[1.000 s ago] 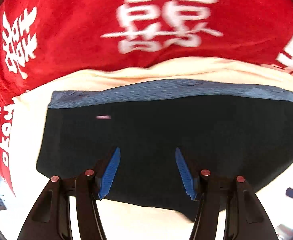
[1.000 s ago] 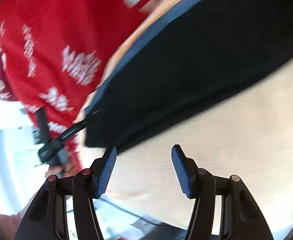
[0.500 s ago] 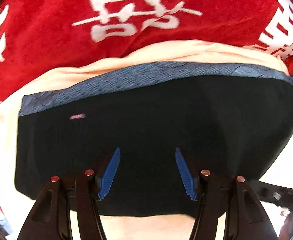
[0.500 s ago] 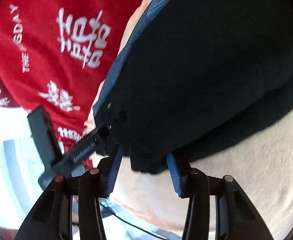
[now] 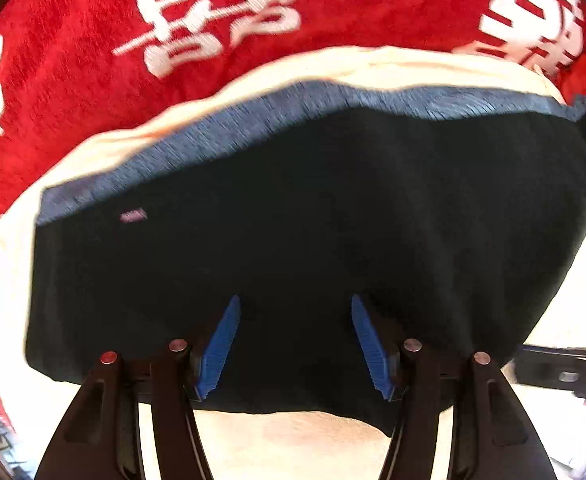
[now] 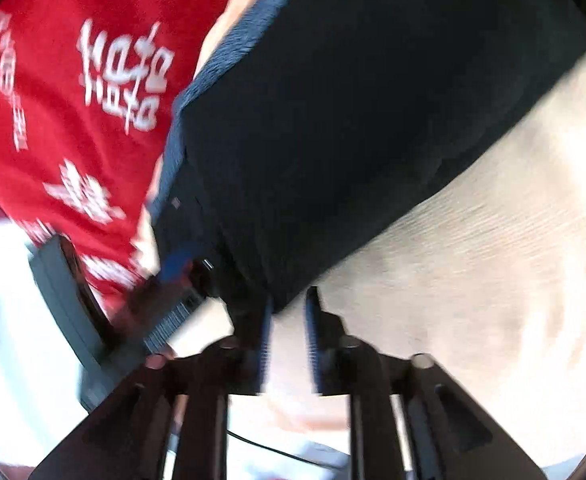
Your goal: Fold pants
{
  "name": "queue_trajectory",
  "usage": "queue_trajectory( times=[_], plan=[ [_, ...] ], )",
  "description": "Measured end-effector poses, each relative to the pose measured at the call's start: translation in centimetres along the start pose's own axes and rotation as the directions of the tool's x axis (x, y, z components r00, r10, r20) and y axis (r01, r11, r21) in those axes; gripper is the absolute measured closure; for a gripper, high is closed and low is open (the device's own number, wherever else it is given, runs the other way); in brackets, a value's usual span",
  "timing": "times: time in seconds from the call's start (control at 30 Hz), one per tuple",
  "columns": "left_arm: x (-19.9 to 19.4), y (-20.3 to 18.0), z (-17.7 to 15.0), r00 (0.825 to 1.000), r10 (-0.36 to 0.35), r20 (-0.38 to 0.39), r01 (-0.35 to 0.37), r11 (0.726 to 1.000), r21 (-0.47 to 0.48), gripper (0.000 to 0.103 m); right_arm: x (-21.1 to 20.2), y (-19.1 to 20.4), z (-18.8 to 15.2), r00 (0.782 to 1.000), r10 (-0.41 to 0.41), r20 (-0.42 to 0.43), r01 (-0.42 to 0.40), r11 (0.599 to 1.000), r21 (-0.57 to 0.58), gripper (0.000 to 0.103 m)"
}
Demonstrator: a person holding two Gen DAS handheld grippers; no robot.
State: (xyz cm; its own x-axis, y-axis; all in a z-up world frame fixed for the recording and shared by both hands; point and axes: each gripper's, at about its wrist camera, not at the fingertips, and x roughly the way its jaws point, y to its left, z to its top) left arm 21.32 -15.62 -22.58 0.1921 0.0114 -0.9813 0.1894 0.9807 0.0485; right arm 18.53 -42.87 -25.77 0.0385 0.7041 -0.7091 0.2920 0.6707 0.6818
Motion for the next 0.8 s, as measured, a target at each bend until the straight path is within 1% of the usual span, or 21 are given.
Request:
queue_trajectory(
  times=[0.03, 0.1, 0.13, 0.17, 0.23, 0.27, 0.3, 0.33, 0.37, 0.4, 0.43, 0.47, 0.5, 0.53, 0.57, 0.63, 0.7, 0.73, 0.77, 0.8],
  plan=[
    [-0.4, 0.1, 0.7, 1.0, 0.014, 0.024, -0.014, 1.0, 0.001, 0.043, -1.8, 0.6, 0.3, 0.999, -0.034, 0.023, 0.035, 0.997, -0.064, 0.076],
    [-0.7, 0.2, 2.7, 0.998, 0.023, 0.06, -0.022, 1.0, -0.009, 0.043, -4.2, 1.3, 1.4, 0.994, -0.069, 0.081, 0.08, 0.987, -0.136, 0.076],
    [-0.6, 0.2, 3.7, 0.998, 0.023, 0.066, -0.022, 1.0, -0.018, 0.043, -5.6, 1.6, 2.8, 0.986, -0.11, 0.123, 0.131, 0.976, -0.173, 0.076],
    [-0.3, 0.2, 4.7, 0.997, 0.025, 0.07, -0.023, 0.999, -0.028, 0.043, -6.1, 1.8, 4.0, 0.98, -0.136, 0.143, 0.162, 0.968, -0.192, 0.076],
    [0.9, 0.2, 7.1, 0.997, 0.033, 0.071, -0.03, 0.999, -0.042, 0.043, -5.8, 2.2, 7.8, 0.969, -0.191, 0.158, 0.223, 0.948, -0.226, 0.076],
    [1.4, 0.9, 8.2, 0.997, 0.035, 0.07, -0.032, 0.998, -0.046, 0.043, -5.3, 2.3, 9.2, 0.967, -0.2, 0.161, 0.234, 0.943, -0.237, 0.076],
    [2.3, 0.6, 9.0, 0.997, 0.045, 0.068, -0.042, 0.998, -0.05, 0.043, -4.6, 2.2, 10.7, 0.965, -0.207, 0.163, 0.244, 0.936, -0.253, 0.076],
    [3.0, 0.3, 9.5, 0.996, 0.06, 0.067, -0.057, 0.997, -0.049, 0.043, -3.3, 2.3, 12.4, 0.962, -0.223, 0.16, 0.26, 0.926, -0.275, 0.076],
    [3.7, 0.2, 10.0, 0.994, 0.082, 0.073, -0.078, 0.996, -0.047, 0.043, -2.5, 2.3, 13.3, 0.958, -0.24, 0.157, 0.277, 0.917, -0.288, 0.076],
    [4.2, 0.3, 10.3, 0.99, 0.105, 0.093, -0.101, 0.994, -0.05, 0.043, -1.7, 2.4, 14.1, 0.953, -0.256, 0.162, 0.295, 0.906, -0.304, 0.083],
    [4.8, 0.7, 10.6, 0.987, 0.13, 0.097, -0.124, 0.99, -0.067, 0.042, -1.3, 2.3, 14.8, 0.948, -0.264, 0.181, 0.31, 0.894, -0.323, 0.084],
    [5.3, 1.5, 10.8, 0.986, 0.137, 0.094, -0.128, 0.987, -0.097, 0.036, -1.4, 2.2, 15.4, 0.946, -0.255, 0.2, 0.311, 0.888, -0.34, 0.091],
    [5.8, 2.7, 10.9, 0.988, 0.13, 0.088, -0.117, 0.983, -0.141, 0.031, -1.7, 2.1, 15.8, 0.943, -0.254, 0.213, 0.316, 0.883, -0.346, 0.099],
    [6.1, 3.6, 11.1, 0.989, 0.125, 0.078, -0.111, 0.979, -0.172, 0.025, -2.0, 1.8, 16.4, 0.939, -0.262, 0.224, 0.328, 0.88, -0.344, 0.101],
    [6.2, 4.7, 11.2, 0.99, 0.125, 0.063, -0.111, 0.974, -0.198, 0.025, -2.4, 1.5, 16.7, 0.935, -0.267, 0.233, 0.334, 0.883, -0.329, 0.102],
    [5.7, 6.8, 10.9, 0.987, 0.158, 0.034, -0.147, 0.964, -0.22, 0.025, -3.3, 1.0, 17.8, 0.926, -0.285, 0.248, 0.348, 0.901, -0.261, 0.101],
    [4.3, 8.6, 9.9, 0.985, 0.167, 0.038, -0.155, 0.961, -0.228, 0.025, -3.7, 1.4, 17.8, 0.922, -0.302, 0.244, 0.354, 0.911, -0.211, 0.093],
    [3.7, 9.5, 9.3, 0.985, 0.169, 0.041, -0.156, 0.96, -0.231, 0.025, -3.6, 2.1, 17.5, 0.922, -0.307, 0.237, 0.357, 0.91, -0.212, 0.092],
    [3.2, 10.4, 8.5, 0.984, 0.174, 0.038, -0.16, 0.959, -0.233, 0.025, -3.3, 2.7, 17.0, 0.929, -0.296, 0.223, 0.345, 0.911, -0.227, 0.091],
    [2.9, 11.4, 7.4, 0.982, 0.188, 0.025, -0.177, 0.956, -0.235, 0.025, -2.8, 3.6, 16.3, 0.942, -0.271, 0.2, 0.317, 0.914, -0.252, 0.09]
  ],
)
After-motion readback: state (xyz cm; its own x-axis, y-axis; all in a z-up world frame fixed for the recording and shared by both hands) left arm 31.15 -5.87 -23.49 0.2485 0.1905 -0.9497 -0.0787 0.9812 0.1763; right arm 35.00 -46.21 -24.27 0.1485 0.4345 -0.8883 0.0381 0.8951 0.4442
